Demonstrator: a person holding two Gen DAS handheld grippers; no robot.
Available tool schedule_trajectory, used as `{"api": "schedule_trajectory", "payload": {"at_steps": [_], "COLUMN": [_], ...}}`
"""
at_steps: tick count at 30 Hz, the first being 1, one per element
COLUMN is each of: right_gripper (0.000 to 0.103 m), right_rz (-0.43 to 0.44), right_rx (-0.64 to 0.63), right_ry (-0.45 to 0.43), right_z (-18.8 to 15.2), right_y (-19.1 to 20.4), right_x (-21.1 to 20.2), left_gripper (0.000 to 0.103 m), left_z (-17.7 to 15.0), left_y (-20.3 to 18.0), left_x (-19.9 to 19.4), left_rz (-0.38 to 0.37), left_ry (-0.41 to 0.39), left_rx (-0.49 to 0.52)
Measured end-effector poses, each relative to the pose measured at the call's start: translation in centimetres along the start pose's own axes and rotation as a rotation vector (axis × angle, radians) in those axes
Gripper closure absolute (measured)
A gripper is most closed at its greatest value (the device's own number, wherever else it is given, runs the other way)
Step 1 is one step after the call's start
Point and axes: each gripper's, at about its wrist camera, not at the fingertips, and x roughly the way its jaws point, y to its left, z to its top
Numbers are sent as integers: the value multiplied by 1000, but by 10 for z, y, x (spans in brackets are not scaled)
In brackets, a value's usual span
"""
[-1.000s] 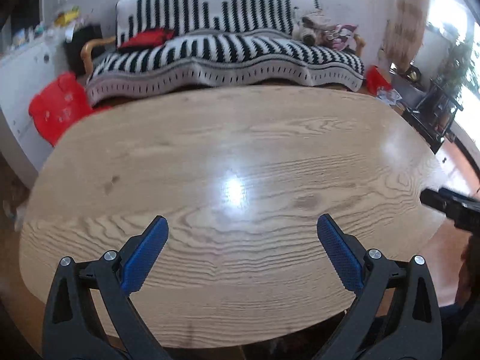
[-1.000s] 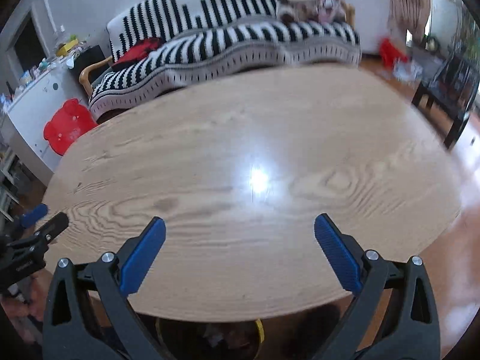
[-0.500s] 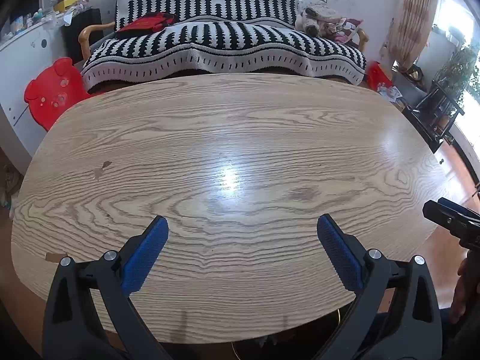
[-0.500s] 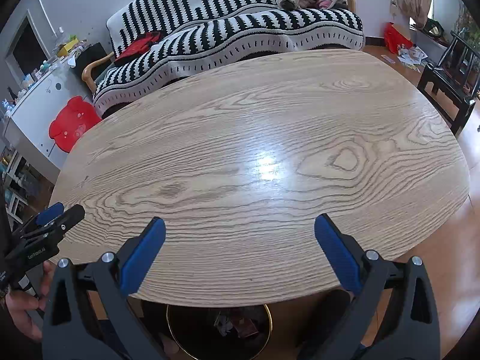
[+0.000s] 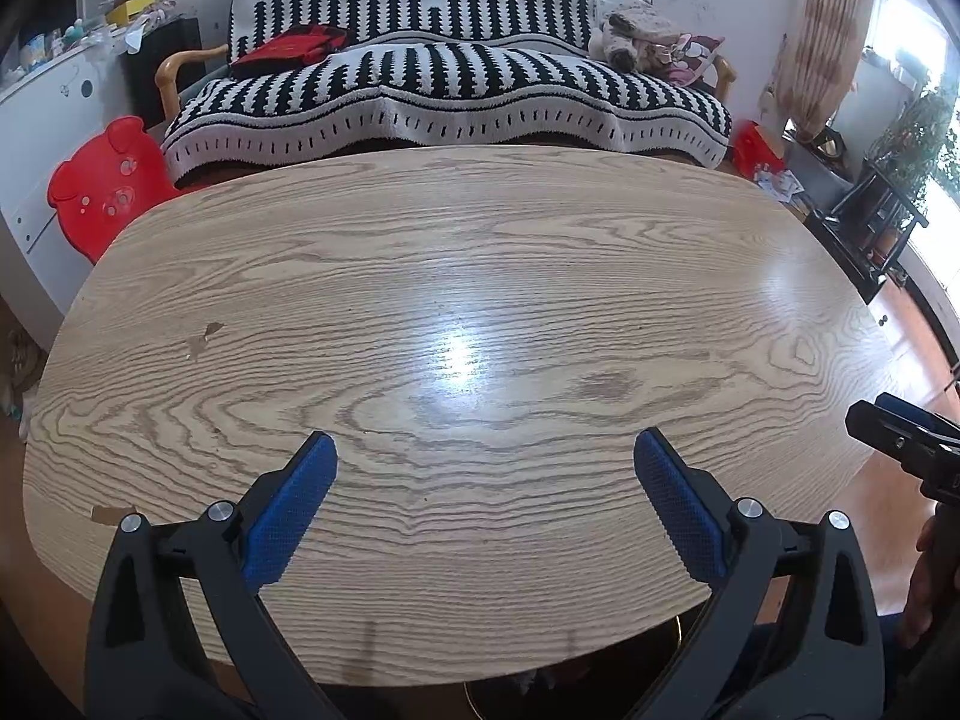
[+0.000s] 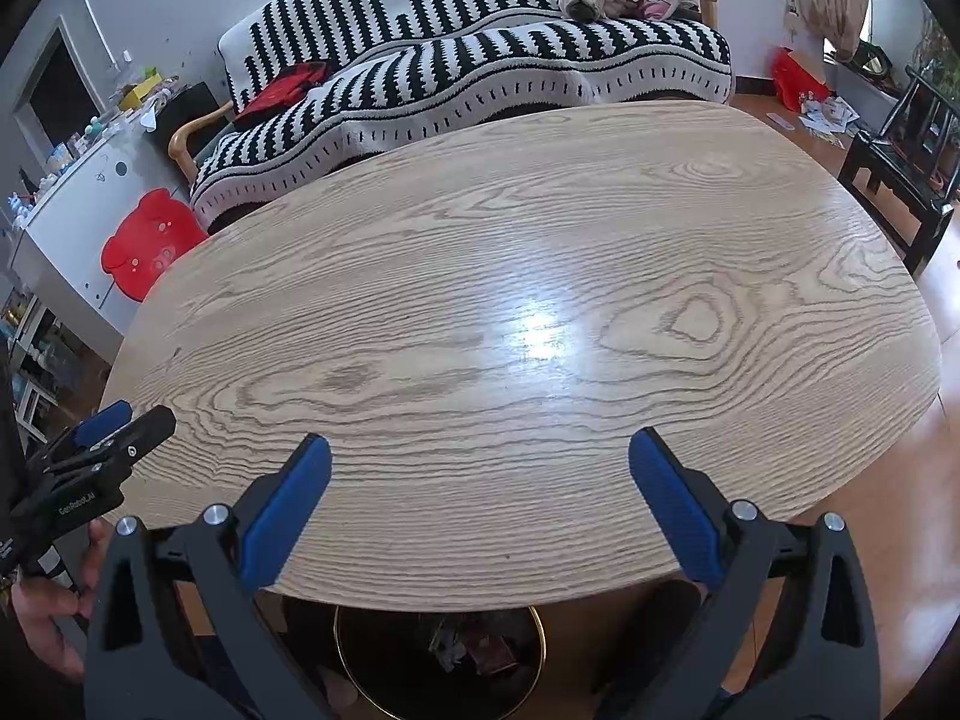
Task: Collect trash
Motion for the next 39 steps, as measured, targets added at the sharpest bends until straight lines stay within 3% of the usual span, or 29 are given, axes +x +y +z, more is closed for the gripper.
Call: {"api": "schedule_trajectory", "payload": {"at_steps": [39], "right_gripper": [7], "right_rz": [1], "right_rx": [-6], "right_ry": [0], "right_z": [0], "right_y": [3], "right_x": [-2], "left_gripper": [7], "left_z": [0], "left_y": [2], "left_x": [0], "left_rz": [3], "left_ry": [2], "left_rx": [-4]}}
